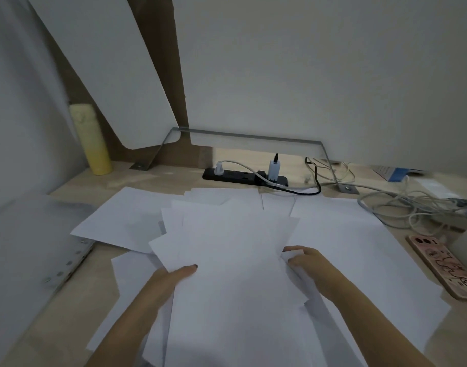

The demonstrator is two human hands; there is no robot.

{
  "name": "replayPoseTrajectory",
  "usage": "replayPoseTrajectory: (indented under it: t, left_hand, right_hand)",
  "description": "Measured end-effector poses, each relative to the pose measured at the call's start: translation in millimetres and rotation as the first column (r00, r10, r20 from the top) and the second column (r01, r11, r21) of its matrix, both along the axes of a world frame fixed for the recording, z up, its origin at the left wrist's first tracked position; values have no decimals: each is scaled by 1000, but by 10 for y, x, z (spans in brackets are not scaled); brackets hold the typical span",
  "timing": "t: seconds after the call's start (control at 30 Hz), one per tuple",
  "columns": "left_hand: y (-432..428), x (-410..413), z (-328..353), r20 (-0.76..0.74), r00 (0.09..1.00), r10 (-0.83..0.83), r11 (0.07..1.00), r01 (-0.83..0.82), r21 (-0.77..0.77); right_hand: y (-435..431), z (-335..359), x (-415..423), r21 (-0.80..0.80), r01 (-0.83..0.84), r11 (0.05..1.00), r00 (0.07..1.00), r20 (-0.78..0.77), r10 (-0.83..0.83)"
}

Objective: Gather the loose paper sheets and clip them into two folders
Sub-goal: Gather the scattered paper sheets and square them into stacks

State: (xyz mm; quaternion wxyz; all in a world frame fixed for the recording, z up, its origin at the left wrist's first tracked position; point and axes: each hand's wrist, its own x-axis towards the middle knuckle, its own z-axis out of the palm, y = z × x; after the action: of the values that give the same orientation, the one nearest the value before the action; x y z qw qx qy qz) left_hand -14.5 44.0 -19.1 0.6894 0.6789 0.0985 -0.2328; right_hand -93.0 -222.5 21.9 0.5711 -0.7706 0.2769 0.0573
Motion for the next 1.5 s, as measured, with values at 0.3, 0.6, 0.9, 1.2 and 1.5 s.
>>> replayPoseTrajectory:
  t: [0.3,0.6,0.9,1.2,1.5]
  left_hand:
    - [-64,-14,-103,16,1000,2,992,-4,126]
    - [-41,-152,-54,42,986,-160,952,142,270]
    - [-61,-226,-19,115,986,-121,956,85,281]
    - [3,-375,2,44,989,-141,985,136,109]
    - [-59,-384,-70,12,946,-324,864,291,410]
  right_hand:
    - [-150,74,-200,-85,66,994,986,159,-52]
    - [-203,87,-273,-130,210,969,943,287,-167]
    - [-226,98,-391,-27,371,928,911,204,-358]
    - [-459,-123,-523,72,355,932,921,141,-362]
    - [-360,-72,-669,-56,192,980,981,1,-192]
